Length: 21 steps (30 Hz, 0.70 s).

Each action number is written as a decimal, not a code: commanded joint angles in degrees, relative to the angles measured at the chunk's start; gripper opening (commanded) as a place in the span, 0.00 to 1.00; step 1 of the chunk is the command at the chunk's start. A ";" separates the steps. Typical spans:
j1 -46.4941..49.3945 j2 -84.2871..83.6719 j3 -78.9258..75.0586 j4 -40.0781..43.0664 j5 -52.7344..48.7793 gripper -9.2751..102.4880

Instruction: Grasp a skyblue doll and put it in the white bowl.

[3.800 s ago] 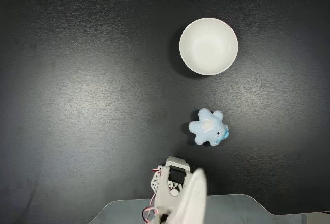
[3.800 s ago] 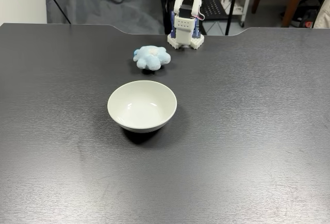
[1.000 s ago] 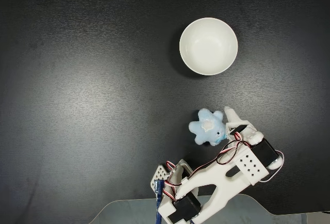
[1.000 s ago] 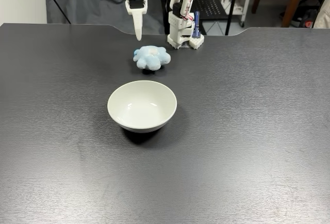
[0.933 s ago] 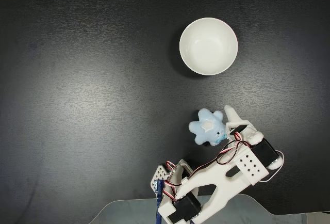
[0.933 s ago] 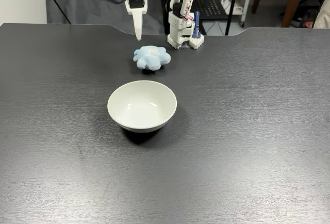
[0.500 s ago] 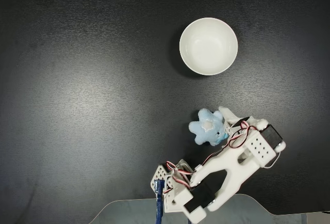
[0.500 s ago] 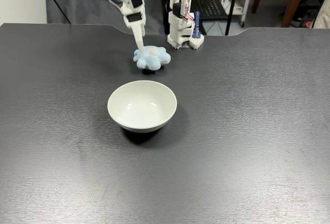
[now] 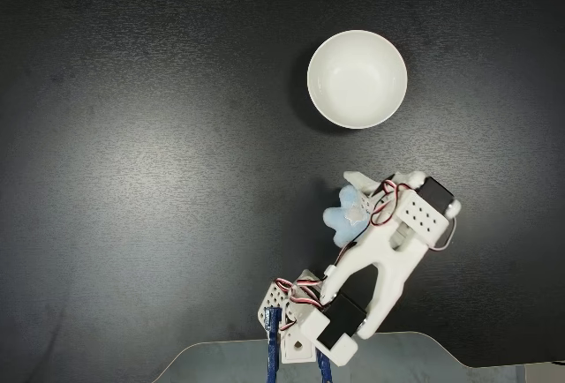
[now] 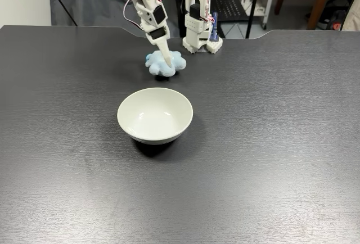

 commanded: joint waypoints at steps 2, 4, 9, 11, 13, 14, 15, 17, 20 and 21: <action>-1.58 0.62 -0.44 2.81 0.35 0.58; -1.49 0.53 -0.35 2.81 -0.09 0.58; -0.97 -1.49 -0.35 2.81 -0.09 0.58; -0.88 -3.16 -0.35 2.81 -0.18 0.58; -0.79 -4.39 -0.44 2.81 -0.18 0.58; -0.70 -4.83 -0.44 2.81 -0.18 0.58; -0.62 -5.01 -0.44 2.81 -0.18 0.58; -0.18 -5.01 -0.62 2.81 -0.18 0.58; 1.14 -5.01 -1.32 2.72 -0.26 0.58; 1.85 -5.01 -1.32 2.64 -0.35 0.58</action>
